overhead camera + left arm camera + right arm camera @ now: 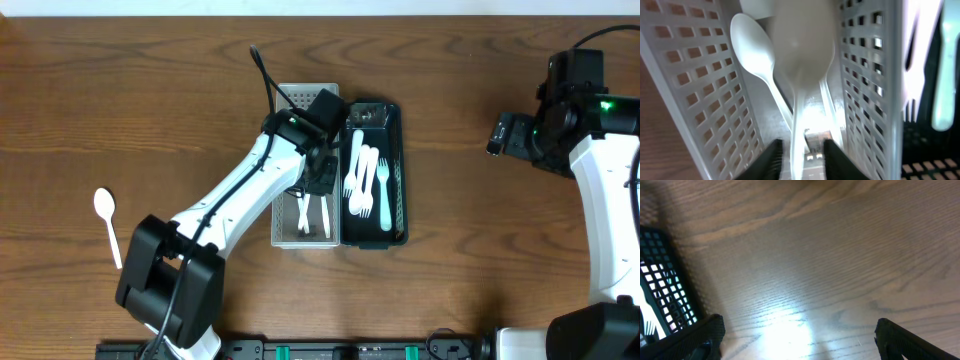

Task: Pack container
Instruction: 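Carry the third spoon into the white basket and release it, then move the left gripper to the last white spoon and grasp it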

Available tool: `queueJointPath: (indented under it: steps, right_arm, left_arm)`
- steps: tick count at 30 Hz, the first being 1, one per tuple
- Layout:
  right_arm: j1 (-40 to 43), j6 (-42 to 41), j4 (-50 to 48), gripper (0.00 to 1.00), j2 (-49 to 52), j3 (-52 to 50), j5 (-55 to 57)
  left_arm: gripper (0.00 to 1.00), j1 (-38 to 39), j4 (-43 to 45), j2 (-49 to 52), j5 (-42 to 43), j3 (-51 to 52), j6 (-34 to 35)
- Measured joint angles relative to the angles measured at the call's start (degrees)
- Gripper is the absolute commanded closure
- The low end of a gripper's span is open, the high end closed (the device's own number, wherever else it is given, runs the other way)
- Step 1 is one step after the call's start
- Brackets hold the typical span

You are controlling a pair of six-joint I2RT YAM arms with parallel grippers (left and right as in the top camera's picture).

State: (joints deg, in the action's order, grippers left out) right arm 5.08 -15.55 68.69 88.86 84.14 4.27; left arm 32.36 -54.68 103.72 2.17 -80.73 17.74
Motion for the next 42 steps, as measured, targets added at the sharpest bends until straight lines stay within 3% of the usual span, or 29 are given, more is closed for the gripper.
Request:
queueJointPath:
  steps: [2,10,13,19,23,27,32,42]
  right_arm:
    - [0.0,0.2,0.2,0.01,0.0,0.0,0.0]
    - [0.0,1.0,0.3,0.01,0.0,0.0,0.0]
    - [0.0,1.2,0.3,0.01,0.0,0.0,0.0]
    - [0.0,1.5,0.3,0.01,0.0,0.0,0.0]
    - [0.0,1.6,0.3,0.01,0.0,0.0,0.0]
    - [0.0,1.6,0.1,0.01,0.0,0.0,0.0]
    - [0.0,1.6,-0.1,0.01,0.0,0.0,0.0]
    - [0.0,1.6,-0.2,0.01,0.0,0.0,0.0]
  left_arm:
    - [0.55,-0.7,-0.2,0.0,-0.1,0.0,-0.3]
    - [0.54,-9.4,-8.0,-6.0,-2.8,0.0,-1.3]
    - [0.45,-17.2,-10.1,-12.8,-5.2,0.0,-1.6]
    - [0.39,-41.2,-10.5,-23.7,-7.5,-0.2,-1.7]
    - [0.39,-54.9,-10.0,-24.0,-8.3,-0.1,-2.0]
    - [0.34,-63.2,-6.4,-21.5,-8.4,2.6,-2.5]
    - [0.34,-67.6,-1.0,-14.1,-7.5,7.1,-3.9]
    - [0.30,-67.8,3.6,-0.1,-2.1,9.0,-12.1]
